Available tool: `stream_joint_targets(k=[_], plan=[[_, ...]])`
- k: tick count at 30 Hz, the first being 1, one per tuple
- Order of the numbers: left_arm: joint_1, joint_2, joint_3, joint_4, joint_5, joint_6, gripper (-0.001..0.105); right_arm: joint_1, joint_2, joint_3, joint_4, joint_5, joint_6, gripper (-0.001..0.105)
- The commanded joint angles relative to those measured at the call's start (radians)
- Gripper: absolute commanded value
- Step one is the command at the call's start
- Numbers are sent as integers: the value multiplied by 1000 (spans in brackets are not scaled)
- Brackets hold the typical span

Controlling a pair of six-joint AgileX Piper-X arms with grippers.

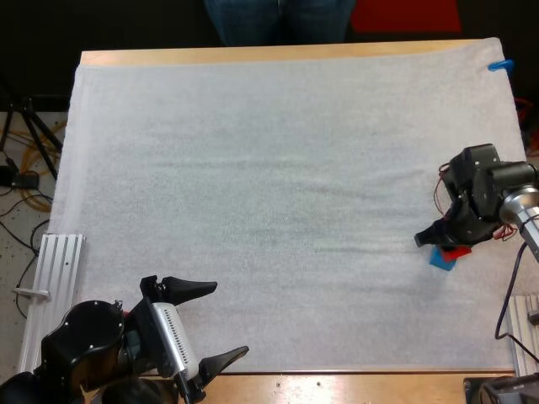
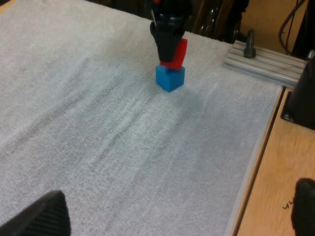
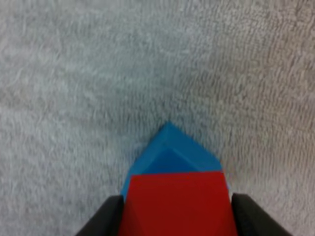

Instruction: Stack red cube on blue cube

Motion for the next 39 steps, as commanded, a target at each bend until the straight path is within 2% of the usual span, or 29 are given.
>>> stream_joint_targets(k=[1,8,11,14,16,19,26,35,38,39], plan=[[-4,5,-6,-7,7,-10,87,-5,-5,4,-26,-11,11,27],[-4,5,-6,-7,7,-10,87,-5,19,7,-8,-11,17,27],[-4,5,-6,-7,7,-10,87,-5,31,7,2,-11,25,31],[-4,5,-6,-7,7,-10,87,-5,32,7,-6,-5,41,47],[-4,5,-6,-7,7,-10,87,-5,32,7,-14,-11,41,61],[-4,5,-6,-7,7,-10,87,-5,32,-4,-18,-11,41,72],[-4,5,-6,-9,7,-10,87,-5,-59,-43,-20,-11,41,74],[-4,5,-6,-73,-2,-10,87,-5,-321,-54,-37,-11,41,74],[-4,9,-6,-87,-116,-30,87,-5,-410,-54,-37,-11,44,74],[-4,15,-6,-89,-185,-35,87,-5,-446,-54,-37,-11,51,74]])
